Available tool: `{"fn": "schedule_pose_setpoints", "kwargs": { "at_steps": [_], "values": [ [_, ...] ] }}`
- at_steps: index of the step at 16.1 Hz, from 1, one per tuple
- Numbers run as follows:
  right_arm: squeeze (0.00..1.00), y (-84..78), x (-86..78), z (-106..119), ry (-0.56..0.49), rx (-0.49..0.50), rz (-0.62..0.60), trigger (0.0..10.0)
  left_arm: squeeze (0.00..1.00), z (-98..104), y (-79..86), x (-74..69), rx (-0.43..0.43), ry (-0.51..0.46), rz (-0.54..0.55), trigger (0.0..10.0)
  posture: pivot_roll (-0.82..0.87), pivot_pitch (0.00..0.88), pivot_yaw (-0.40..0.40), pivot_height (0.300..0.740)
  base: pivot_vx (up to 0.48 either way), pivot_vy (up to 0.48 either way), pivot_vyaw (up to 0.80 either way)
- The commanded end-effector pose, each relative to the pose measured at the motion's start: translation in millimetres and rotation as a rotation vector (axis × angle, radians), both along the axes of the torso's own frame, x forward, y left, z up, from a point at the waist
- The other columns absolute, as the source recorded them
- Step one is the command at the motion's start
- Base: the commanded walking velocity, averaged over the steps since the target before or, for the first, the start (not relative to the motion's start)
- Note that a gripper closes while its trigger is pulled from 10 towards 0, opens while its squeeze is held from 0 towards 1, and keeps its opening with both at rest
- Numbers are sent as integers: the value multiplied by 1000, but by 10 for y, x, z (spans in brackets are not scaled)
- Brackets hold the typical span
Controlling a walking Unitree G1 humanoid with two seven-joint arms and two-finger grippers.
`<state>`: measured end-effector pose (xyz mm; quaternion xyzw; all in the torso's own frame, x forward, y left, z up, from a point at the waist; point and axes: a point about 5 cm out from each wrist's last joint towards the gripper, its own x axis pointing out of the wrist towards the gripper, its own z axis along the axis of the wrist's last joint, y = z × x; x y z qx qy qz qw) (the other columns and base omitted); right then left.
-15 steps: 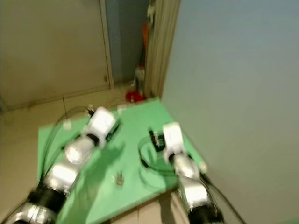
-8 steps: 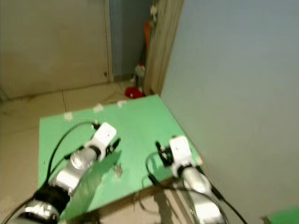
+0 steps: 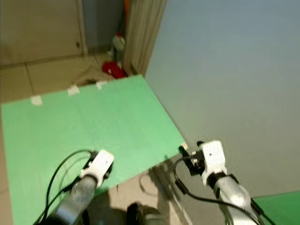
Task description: Hang keys on a hook
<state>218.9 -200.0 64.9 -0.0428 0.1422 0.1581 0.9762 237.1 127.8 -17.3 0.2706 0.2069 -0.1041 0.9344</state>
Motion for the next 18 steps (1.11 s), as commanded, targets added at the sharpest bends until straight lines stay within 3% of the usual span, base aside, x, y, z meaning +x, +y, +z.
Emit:
{"fn": "schedule_pose_setpoints", "kwargs": {
  "at_steps": [1, 5, 9, 13, 16, 18],
  "values": [
    [0, 3, 2, 16, 21, 23, 22, 10000, 0, 101, -61, -23, 29, -83, 7, 10000, -195, 251, -227, 740, 0, 0, 0],
    [0, 110, 34, -8, 63, 37, 71, 10000, 0, 125, -4, -143, 125, -133, 45, 10000, -148, 247, -239, 740, 0, 0, 0],
    [0, 142, 13, -25, 82, 28, 89, 10000, 0, 109, -54, -219, 80, -112, 65, 10000, -151, 243, -242, 740, 0, 0, 0],
    [0, 156, -68, -35, 86, 9, 93, 10000, 0, 207, -73, -109, 87, -174, 42, 10000, -172, 241, -232, 740, 0, 0, 0],
    [0, 162, -106, -53, 93, 7, 85, 10000, 0, 189, -80, -115, 82, -164, 40, 10000, -177, 244, -228, 740, 0, 0, 0],
    [0, 166, -124, -55, 96, 6, 81, 10000, 0, 146, -197, -144, 45, -138, -17, 10000, -184, 251, -224, 740, 0, 0, 0]
  ]
}}
